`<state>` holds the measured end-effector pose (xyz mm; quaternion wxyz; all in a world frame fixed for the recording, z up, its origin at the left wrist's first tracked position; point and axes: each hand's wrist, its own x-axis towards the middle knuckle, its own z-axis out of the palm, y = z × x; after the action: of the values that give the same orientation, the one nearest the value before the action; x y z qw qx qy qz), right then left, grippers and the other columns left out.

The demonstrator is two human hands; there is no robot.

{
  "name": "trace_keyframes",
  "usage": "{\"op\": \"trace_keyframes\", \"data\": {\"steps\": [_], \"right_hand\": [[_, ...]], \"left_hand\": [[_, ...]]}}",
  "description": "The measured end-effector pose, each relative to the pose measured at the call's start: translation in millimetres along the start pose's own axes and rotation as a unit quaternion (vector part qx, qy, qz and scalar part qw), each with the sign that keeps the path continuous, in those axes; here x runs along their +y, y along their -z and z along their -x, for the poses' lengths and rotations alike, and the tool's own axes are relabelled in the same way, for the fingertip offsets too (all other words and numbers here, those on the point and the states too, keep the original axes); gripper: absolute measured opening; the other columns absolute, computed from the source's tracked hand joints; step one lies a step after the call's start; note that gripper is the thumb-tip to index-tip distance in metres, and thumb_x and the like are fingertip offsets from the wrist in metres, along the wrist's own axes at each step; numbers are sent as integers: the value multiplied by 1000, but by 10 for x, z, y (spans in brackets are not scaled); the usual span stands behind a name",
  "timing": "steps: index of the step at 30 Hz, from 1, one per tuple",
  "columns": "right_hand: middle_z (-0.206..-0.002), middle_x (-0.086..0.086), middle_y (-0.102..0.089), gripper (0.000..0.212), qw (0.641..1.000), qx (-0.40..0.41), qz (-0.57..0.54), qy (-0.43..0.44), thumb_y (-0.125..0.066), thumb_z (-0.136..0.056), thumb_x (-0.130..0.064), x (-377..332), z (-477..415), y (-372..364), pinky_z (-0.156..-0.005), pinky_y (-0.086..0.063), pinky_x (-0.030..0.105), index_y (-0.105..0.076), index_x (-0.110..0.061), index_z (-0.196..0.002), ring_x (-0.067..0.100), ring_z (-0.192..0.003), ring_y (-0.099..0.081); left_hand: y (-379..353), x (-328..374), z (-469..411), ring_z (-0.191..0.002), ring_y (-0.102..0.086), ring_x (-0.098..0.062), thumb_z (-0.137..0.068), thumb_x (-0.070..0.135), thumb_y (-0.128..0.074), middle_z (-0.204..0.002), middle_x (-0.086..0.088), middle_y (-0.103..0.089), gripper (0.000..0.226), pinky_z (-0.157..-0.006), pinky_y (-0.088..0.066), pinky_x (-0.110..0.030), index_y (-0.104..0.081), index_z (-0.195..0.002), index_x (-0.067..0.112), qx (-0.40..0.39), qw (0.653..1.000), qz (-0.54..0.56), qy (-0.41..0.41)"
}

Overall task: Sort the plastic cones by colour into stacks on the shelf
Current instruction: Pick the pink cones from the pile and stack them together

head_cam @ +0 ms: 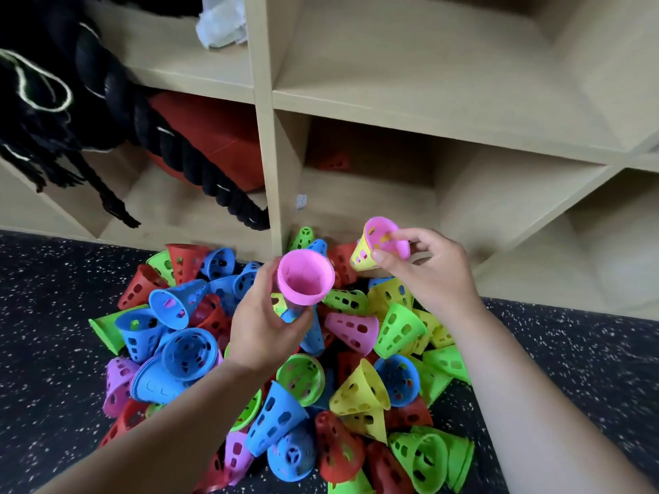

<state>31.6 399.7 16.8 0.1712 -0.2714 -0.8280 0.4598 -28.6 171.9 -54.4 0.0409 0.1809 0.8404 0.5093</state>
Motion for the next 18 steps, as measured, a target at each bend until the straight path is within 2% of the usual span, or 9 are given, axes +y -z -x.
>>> {"op": "trace_keyframes", "data": {"steps": [4,6,10,15,18], "right_hand": [[-88,-8,-72,44,996,-31,-72,31,-86,-56,-54,-223,174,104,-71,-60,38,-71,-34,-92,13,-77,-68],[-90,-7,-73,42,993,-45,-84,64,-83,-58,-54,-304,230,115,-71,-58,36,-69,-33,-92,15,-82,-68],[-95,-13,-69,53,988,-87,-35,126,-80,-57,-56,-427,309,59,-67,-48,20,-63,-32,-102,8,-85,-64],[-101,-17,-70,71,987,-107,0,121,-75,-60,-61,-316,296,-56,-77,-52,26,-62,-34,-124,8,-96,-64],[-99,-15,-71,62,987,-103,1,127,-73,-64,-58,-290,279,-37,-75,-53,27,-68,-29,-118,9,-92,-65]], "left_hand": [[-52,84,52,-113,-59,-1,-75,22,-82,-120,22,-62,71,-94,-53,-35,-48,-136,33,-10,1000,5,-11],[-69,134,84,-114,-59,-3,-75,23,-82,-120,21,-63,71,-94,-52,-34,-46,-136,36,-10,1000,2,-13],[-109,225,108,-109,-60,-1,-76,24,-82,-118,21,-63,74,-90,-54,-31,-42,-134,44,-10,1000,4,-15],[-140,277,72,-109,-61,0,-76,23,-83,-119,20,-63,72,-90,-54,-30,-44,-134,40,-12,1000,11,-16],[-143,274,47,-111,-61,-2,-76,24,-84,-121,19,-63,73,-92,-54,-31,-45,-137,37,-18,1000,4,-20]]}}
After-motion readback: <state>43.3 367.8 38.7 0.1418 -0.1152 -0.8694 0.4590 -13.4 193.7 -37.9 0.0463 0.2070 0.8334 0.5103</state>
